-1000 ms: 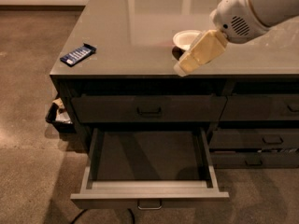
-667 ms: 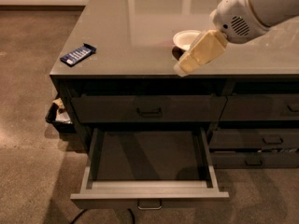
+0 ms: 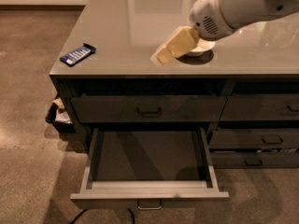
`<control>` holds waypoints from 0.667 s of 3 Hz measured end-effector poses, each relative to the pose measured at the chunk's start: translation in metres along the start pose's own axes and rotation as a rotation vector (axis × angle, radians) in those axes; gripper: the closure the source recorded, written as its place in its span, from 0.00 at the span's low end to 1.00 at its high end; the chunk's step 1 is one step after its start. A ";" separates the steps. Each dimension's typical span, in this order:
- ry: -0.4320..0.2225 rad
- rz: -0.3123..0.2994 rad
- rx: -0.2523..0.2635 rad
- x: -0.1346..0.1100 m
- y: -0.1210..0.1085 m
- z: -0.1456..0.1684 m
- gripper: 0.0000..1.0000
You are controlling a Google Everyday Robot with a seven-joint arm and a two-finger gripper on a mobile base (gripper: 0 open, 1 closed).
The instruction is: Place rxbar blueberry into middle drawer
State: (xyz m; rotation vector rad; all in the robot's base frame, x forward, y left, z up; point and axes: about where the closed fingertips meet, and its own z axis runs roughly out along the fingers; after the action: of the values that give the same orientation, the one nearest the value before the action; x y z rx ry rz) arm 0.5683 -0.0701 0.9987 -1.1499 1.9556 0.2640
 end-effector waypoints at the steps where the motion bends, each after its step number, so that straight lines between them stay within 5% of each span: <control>1: -0.062 -0.017 -0.051 -0.031 0.004 0.053 0.00; 2: -0.119 -0.044 -0.112 -0.062 0.015 0.104 0.00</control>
Offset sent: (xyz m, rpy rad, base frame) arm 0.0935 0.1661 -0.0395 0.1545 -0.0251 0.2264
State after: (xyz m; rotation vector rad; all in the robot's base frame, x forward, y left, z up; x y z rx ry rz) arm 0.6280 0.0336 0.9754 -1.2194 1.8284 0.4143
